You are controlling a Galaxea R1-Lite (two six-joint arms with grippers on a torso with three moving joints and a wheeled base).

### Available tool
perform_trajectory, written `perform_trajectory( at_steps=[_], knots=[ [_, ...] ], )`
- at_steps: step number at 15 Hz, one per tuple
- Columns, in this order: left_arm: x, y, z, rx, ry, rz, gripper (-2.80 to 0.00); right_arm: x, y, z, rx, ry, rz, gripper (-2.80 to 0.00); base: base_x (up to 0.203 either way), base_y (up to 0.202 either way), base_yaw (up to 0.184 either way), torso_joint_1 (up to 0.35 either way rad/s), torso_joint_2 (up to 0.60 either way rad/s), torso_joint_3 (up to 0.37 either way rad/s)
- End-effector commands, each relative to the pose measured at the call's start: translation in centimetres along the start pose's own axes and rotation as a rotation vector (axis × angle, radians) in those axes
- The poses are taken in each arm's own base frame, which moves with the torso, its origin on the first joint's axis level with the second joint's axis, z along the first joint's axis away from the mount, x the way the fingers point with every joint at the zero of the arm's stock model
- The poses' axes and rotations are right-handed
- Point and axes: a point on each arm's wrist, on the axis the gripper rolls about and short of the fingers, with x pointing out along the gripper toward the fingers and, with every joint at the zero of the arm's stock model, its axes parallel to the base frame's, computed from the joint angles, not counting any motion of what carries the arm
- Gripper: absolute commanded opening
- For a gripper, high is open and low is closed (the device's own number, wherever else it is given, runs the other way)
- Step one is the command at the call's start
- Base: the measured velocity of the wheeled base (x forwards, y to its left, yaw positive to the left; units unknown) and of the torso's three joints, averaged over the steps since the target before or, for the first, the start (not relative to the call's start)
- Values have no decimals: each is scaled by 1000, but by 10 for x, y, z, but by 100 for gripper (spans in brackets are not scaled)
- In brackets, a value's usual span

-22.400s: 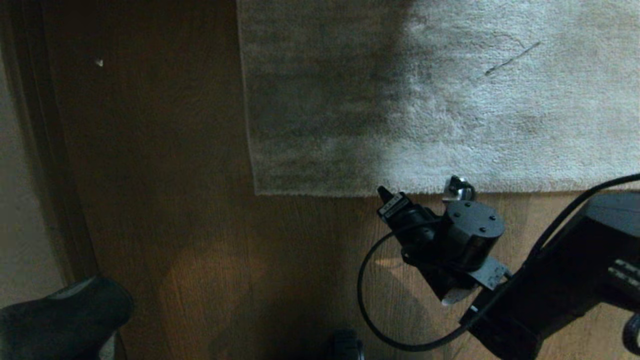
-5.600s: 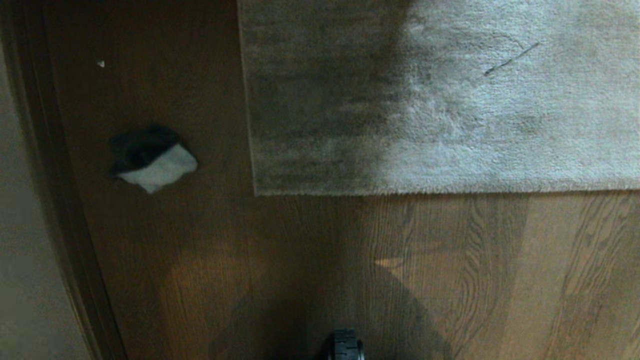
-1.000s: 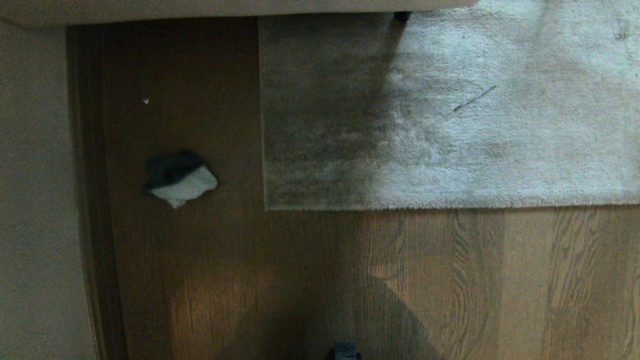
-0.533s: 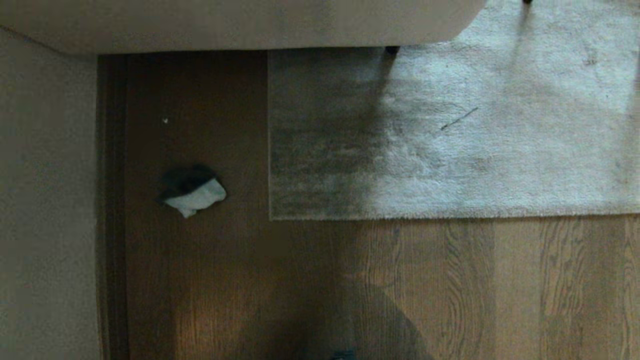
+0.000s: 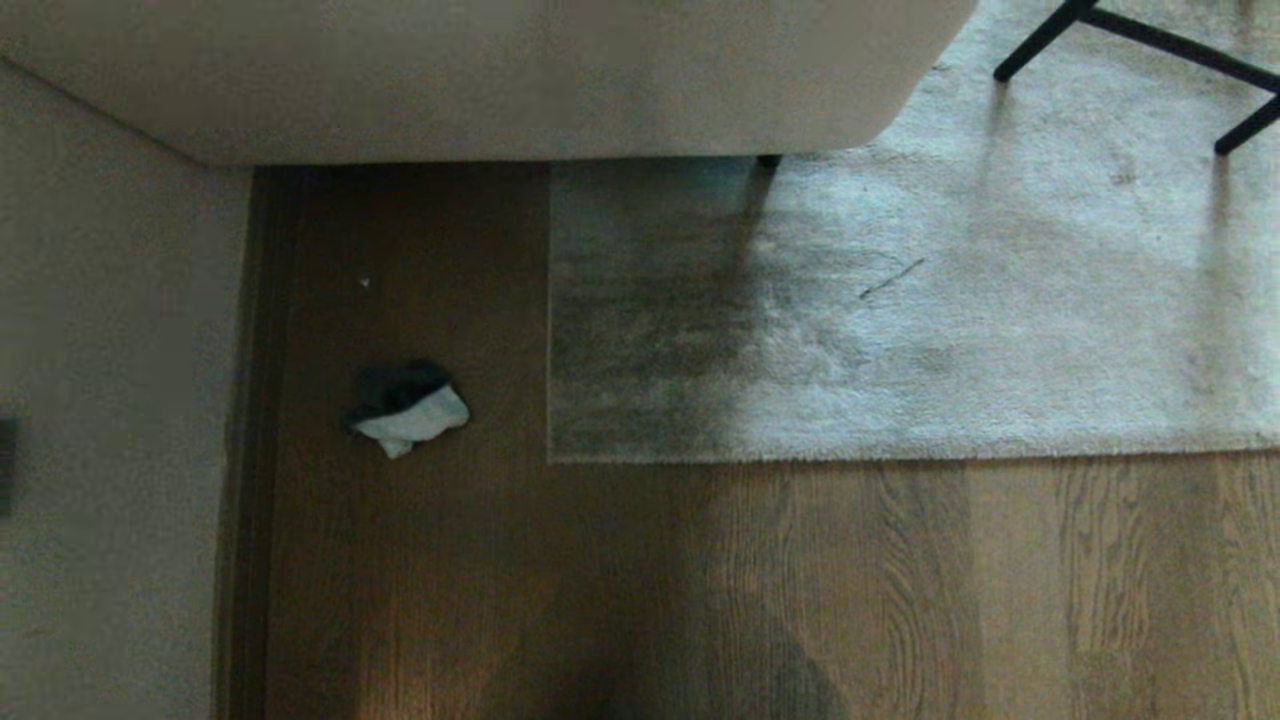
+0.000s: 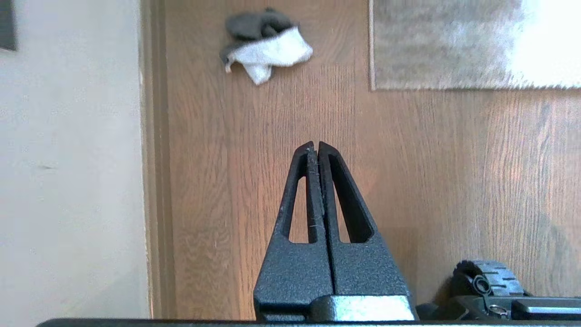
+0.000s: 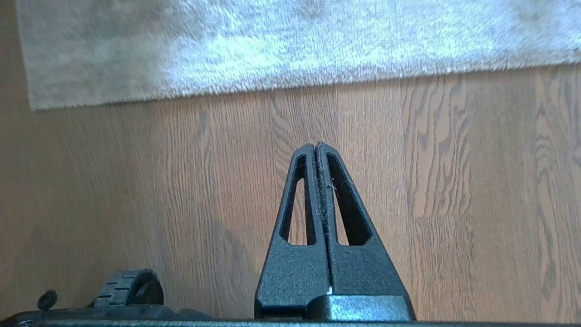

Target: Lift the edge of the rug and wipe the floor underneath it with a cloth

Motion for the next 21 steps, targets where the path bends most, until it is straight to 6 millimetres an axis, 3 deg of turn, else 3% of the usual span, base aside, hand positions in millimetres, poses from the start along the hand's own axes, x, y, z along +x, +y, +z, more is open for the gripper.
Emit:
perform_trajectory(
  at_steps=[1,21],
  knots=[
    [0,0,0,-1,-1,0,-280,0,0,0,0,1,0,-280,0,0,0,2,2,203],
    [0,0,0,-1,-1,1,-280,0,0,0,0,0,0,-280,0,0,0,2,2,204]
  ],
)
